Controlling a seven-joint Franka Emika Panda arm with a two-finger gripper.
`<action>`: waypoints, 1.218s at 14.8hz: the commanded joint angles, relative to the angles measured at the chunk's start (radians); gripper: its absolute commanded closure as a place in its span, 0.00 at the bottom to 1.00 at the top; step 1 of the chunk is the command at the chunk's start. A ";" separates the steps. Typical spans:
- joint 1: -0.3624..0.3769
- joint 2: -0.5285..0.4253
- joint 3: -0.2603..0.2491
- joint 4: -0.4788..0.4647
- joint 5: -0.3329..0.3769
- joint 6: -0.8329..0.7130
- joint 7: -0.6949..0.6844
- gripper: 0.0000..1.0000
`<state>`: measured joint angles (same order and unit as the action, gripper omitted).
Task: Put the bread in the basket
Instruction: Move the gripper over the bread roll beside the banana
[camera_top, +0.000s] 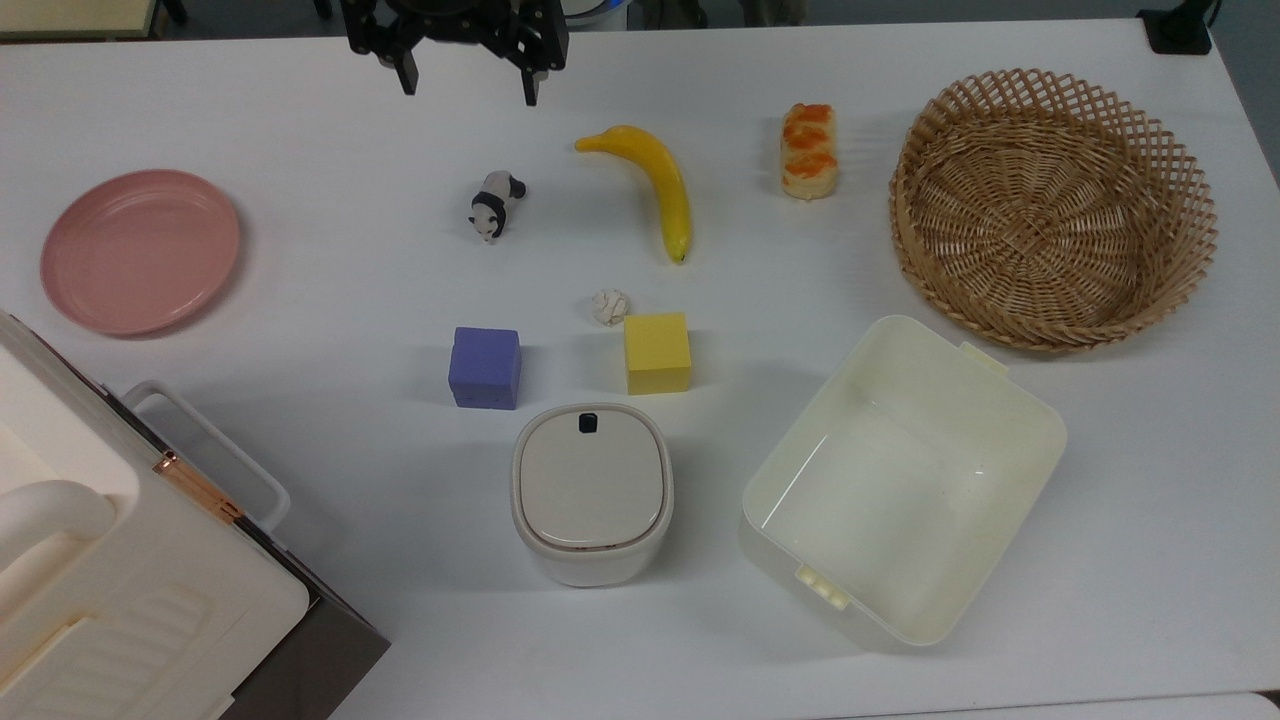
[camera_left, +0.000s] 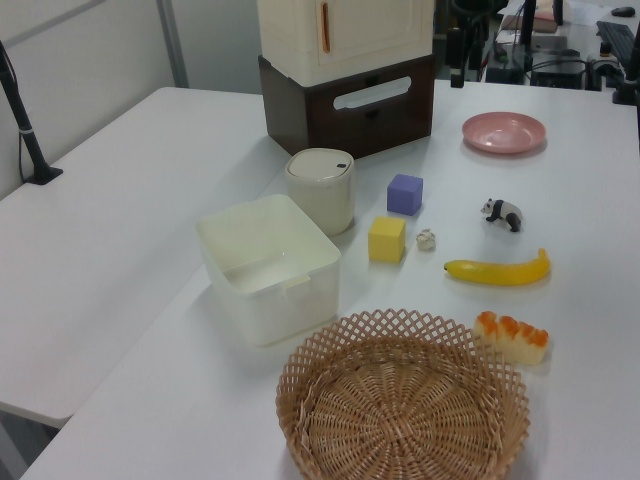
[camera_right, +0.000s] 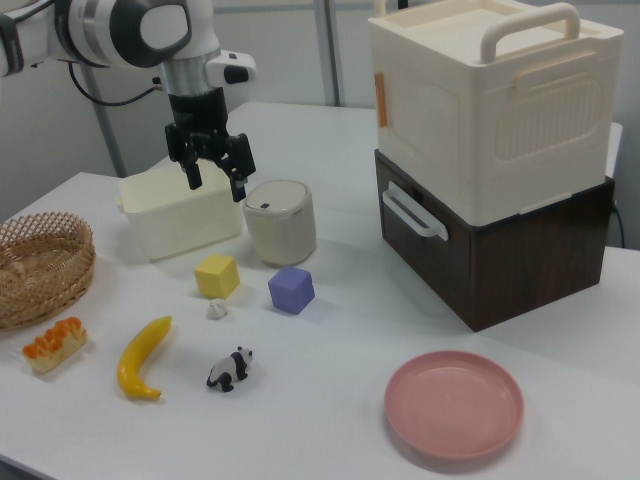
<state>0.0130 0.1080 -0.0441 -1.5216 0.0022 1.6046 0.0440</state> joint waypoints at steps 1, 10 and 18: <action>0.001 0.004 -0.003 -0.002 -0.018 -0.002 -0.023 0.00; 0.010 0.002 -0.002 -0.026 -0.019 0.009 -0.024 0.00; 0.031 -0.005 0.007 -0.086 -0.042 0.024 -0.036 0.00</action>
<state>0.0214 0.1249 -0.0324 -1.5673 -0.0218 1.6053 0.0220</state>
